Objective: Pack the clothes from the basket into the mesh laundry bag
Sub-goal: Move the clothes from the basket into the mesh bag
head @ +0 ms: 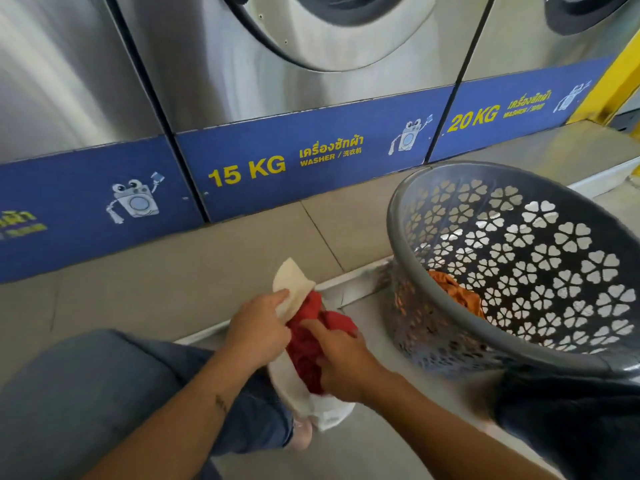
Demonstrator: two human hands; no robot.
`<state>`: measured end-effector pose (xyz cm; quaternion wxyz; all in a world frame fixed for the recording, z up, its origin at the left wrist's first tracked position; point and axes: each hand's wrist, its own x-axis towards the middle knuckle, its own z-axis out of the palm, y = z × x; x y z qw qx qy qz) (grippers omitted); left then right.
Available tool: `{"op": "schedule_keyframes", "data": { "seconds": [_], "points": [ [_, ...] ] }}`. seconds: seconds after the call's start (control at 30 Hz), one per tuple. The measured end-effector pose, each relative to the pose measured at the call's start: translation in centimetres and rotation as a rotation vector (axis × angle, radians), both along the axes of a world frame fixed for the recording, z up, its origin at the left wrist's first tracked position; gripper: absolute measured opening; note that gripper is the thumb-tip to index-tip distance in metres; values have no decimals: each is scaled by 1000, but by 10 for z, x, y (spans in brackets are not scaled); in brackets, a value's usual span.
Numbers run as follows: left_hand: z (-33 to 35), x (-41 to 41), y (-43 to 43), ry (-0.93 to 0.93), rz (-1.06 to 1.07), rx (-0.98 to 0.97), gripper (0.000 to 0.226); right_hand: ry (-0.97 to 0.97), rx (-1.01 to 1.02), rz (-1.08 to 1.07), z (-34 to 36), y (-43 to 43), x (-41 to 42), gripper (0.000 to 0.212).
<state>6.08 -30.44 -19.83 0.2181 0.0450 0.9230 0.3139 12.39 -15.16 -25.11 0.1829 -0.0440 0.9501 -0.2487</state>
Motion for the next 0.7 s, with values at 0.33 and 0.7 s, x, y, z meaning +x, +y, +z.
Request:
{"op": "schedule_keyframes", "data": {
  "seconds": [0.33, 0.7],
  "points": [
    [-4, -15, 2, 136, -106, 32, 66, -255, -110, -124, -50, 12, -25, 57],
    [-8, -20, 17, 149, -157, -9, 65, -146, -21, -559, -37, 23, -11, 73]
  ]
}}
